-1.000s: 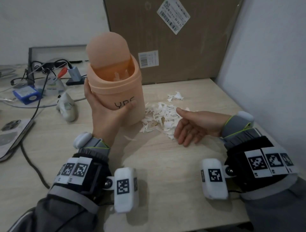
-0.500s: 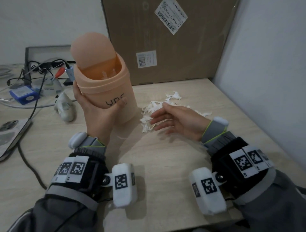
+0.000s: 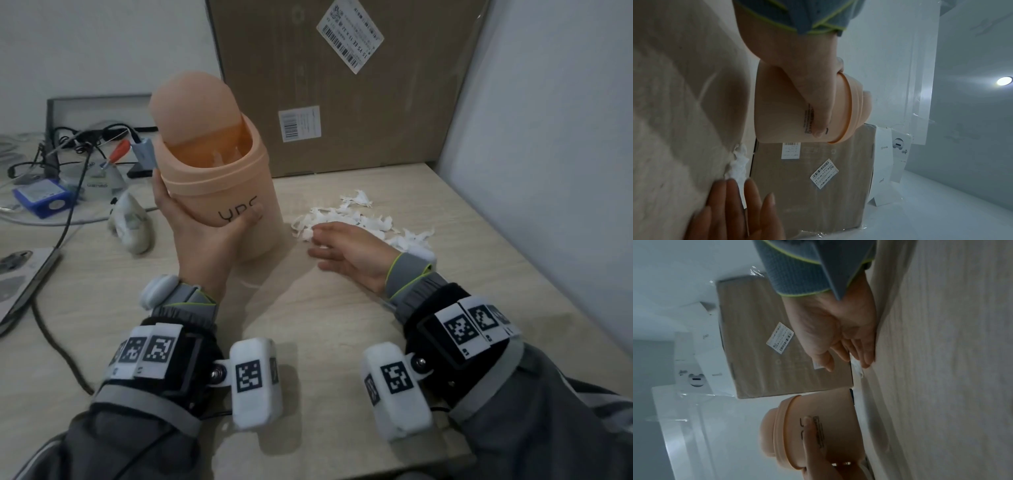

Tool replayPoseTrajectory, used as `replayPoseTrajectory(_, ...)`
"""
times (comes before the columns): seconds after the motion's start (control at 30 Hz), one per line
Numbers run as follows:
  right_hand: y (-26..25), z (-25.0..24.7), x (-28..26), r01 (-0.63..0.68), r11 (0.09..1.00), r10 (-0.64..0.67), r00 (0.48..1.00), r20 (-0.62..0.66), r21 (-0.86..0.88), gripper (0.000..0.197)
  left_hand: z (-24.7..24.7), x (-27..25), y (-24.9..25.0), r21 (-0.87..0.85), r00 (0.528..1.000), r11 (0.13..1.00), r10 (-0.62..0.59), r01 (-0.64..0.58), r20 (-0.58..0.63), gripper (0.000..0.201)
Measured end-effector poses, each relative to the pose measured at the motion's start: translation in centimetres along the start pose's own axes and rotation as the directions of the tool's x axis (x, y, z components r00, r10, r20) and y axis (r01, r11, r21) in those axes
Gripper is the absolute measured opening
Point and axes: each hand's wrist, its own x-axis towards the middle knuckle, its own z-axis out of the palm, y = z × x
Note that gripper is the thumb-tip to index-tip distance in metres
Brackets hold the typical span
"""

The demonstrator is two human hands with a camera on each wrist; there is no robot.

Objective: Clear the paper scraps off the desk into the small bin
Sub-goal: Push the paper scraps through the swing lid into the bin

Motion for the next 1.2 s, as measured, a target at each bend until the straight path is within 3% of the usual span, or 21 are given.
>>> replayPoseTrajectory(0.13,-1.2,-1.3,-0.9,0.101,0.982,-0.128,0.977,-0.172,-0.159,0.014,0.1,-0.3,0.3,-0.013,1.000,1.000,-0.014,0.014,0.018,0.134)
replayPoseTrajectory(0.23,-2.1,-2.7,-1.5,0.203,0.893,-0.350,0.875,-0.335,-0.401,0.008,0.2,-0.5,0.6,-0.021,0.999,1.000,-0.015,0.015,0.031,0.135)
replayPoseTrajectory(0.33,-2.3,-3.8,-1.5,0.104,0.753,-0.474,0.771,-0.425,-0.650,0.007,0.3,-0.7,0.9,-0.028,0.999,0.999,-0.022,0.023,0.042,0.135)
replayPoseTrajectory(0.37,-2.2,-4.0,-1.5,0.040,0.691,-0.476,0.777,-0.412,-0.722,0.015,0.4,-0.7,1.0,-0.030,0.999,0.999,-0.023,0.024,0.045,0.135)
replayPoseTrajectory(0.43,-1.8,-3.9,-1.3,-0.044,0.569,-0.422,0.841,-0.338,-0.821,0.035,0.5,-0.7,1.1,-0.038,0.998,0.999,-0.020,0.022,0.054,0.134)
replayPoseTrajectory(0.53,-1.2,-3.8,-1.1,-0.087,0.384,-0.316,0.923,-0.219,-0.919,0.059,0.6,-0.9,1.2,-0.036,0.997,0.999,-0.025,0.028,0.069,0.134)
replayPoseTrajectory(0.6,-0.9,-3.7,-0.9,-0.073,0.280,-0.259,0.954,-0.149,-0.957,0.061,0.6,-1.0,1.2,-0.030,0.997,0.999,-0.032,0.034,0.077,0.135)
replayPoseTrajectory(0.67,-0.8,-3.5,-0.7,-0.051,0.237,-0.236,0.966,-0.109,-0.970,0.051,0.6,-1.0,1.3,-0.018,0.996,0.999,-0.035,0.036,0.081,0.135)
replayPoseTrajectory(0.83,-0.8,-3.7,-0.4,-0.031,0.253,-0.320,0.940,-0.114,-0.967,0.022,0.6,-1.1,1.4,-0.002,0.995,0.999,-0.040,0.041,0.089,0.135)
replayPoseTrajectory(1.0,-1.1,-3.7,-0.3,-0.014,0.286,-0.445,0.883,-0.146,-0.958,0.016,0.7,-1.1,1.5,0.004,0.994,0.999,-0.047,0.047,0.097,0.135)
replayPoseTrajectory(1.07,-1.2,-3.7,-0.3,0.019,0.375,-0.520,0.832,-0.193,-0.927,0.014,0.7,-1.2,1.5,0.007,0.994,0.999,-0.049,0.048,0.100,0.136)
replayPoseTrajectory(1.2,-1.3,-3.5,-0.3,0.142,0.666,-0.562,0.741,-0.367,-0.733,0.008,0.7,-1.3,1.6,0.003,0.993,0.999,-0.054,0.054,0.107,0.136)
